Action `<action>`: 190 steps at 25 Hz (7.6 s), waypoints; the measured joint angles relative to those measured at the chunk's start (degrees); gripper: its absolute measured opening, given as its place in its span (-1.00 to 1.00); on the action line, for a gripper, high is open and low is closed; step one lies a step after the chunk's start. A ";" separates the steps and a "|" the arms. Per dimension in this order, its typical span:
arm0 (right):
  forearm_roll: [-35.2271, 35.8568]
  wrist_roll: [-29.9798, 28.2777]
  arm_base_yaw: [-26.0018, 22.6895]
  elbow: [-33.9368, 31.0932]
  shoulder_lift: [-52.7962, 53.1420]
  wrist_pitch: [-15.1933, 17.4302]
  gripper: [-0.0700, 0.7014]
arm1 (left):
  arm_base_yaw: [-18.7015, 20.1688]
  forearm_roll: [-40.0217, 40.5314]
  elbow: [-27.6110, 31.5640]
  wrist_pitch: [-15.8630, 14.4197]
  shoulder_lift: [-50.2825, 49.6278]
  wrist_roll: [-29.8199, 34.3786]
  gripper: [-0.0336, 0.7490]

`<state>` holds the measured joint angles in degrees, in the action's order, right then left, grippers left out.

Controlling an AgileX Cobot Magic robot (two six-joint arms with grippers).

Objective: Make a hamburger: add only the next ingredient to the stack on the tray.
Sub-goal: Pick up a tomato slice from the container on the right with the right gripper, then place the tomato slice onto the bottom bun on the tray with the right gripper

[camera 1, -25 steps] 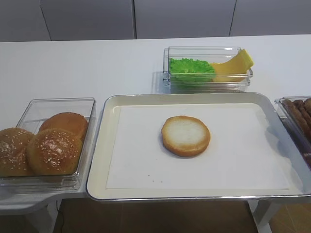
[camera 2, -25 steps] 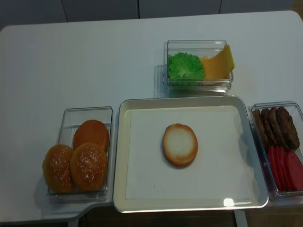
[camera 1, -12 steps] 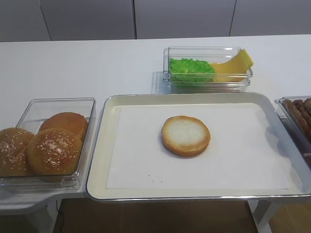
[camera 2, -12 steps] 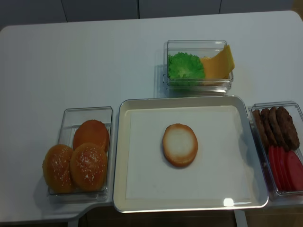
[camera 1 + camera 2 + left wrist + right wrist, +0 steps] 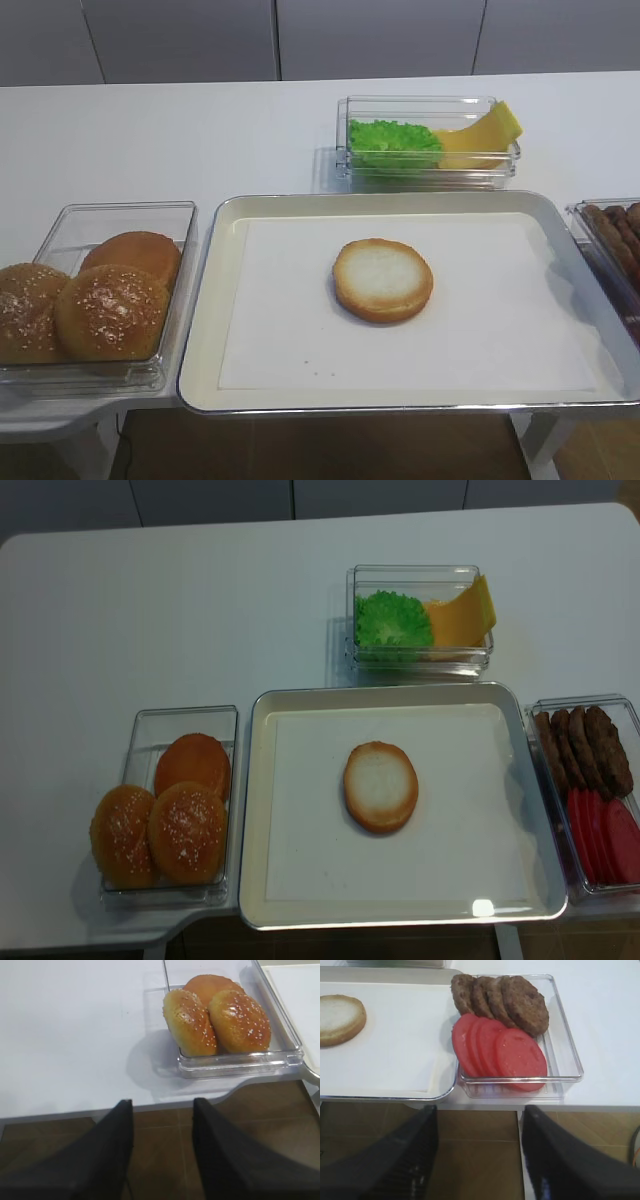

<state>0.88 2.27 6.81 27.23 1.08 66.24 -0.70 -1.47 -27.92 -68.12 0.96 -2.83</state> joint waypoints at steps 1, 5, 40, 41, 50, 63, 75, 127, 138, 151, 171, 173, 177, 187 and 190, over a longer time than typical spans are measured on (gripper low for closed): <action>0.29 0.00 0.00 0.00 0.00 -0.17 0.23 | 0.00 0.00 0.00 0.00 0.00 0.00 -0.15; 2.63 1.49 0.00 2.27 -0.14 -2.90 0.23 | 0.00 0.00 0.00 0.00 0.00 0.00 -0.15; 6.53 6.29 -0.02 31.98 -69.87 4.69 0.16 | 0.00 0.00 0.00 0.00 0.00 0.00 -0.15; 6.00 6.31 -0.02 31.98 -70.72 4.69 0.16 | 0.00 0.00 0.00 0.00 0.00 0.00 -0.15; -2.09 9.91 6.44 32.00 -77.63 4.58 0.16 | 0.00 0.00 0.00 0.00 0.00 0.00 -0.15; -5.63 12.25 8.35 32.10 -84.12 2.91 0.16 | 0.00 0.00 0.00 0.00 0.00 0.00 -0.15; -6.58 12.38 8.35 32.11 -85.76 2.02 -0.20 | 0.00 0.00 0.00 0.00 0.00 0.00 -0.15; -6.11 12.65 8.35 32.53 -73.37 2.81 -0.67 | 0.00 0.00 0.00 0.00 0.00 0.00 -0.15; -2.18 11.17 8.35 41.56 -72.17 4.72 -0.68 | 0.00 0.00 0.00 0.00 0.00 0.00 -0.15; 2.78 9.77 18.28 46.12 -78.20 1.02 -0.68 | 0.00 0.00 0.00 0.00 0.00 0.00 -0.15; -2.34 9.68 27.73 48.56 -95.87 -9.95 -0.68 | 0.00 0.00 0.00 0.00 0.00 0.00 -0.15; -2.83 9.55 27.73 48.56 -95.95 -9.95 -0.68 | 0.00 0.00 0.00 0.00 0.00 0.00 -0.15; -3.06 8.75 27.73 48.56 -95.95 -9.95 -0.68 | 0.00 0.00 0.00 0.00 0.00 0.00 -0.15; -3.06 8.42 27.75 48.66 -97.00 -9.84 -0.68 | 0.00 0.00 0.00 0.00 0.00 0.00 -0.15; -2.81 8.42 27.84 48.77 -97.71 -9.95 -0.68 | 0.00 0.00 0.00 0.00 0.00 0.00 -0.15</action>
<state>-1.93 10.68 34.65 76.00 -96.63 56.28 -0.70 -1.47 -27.92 -68.12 0.96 -2.83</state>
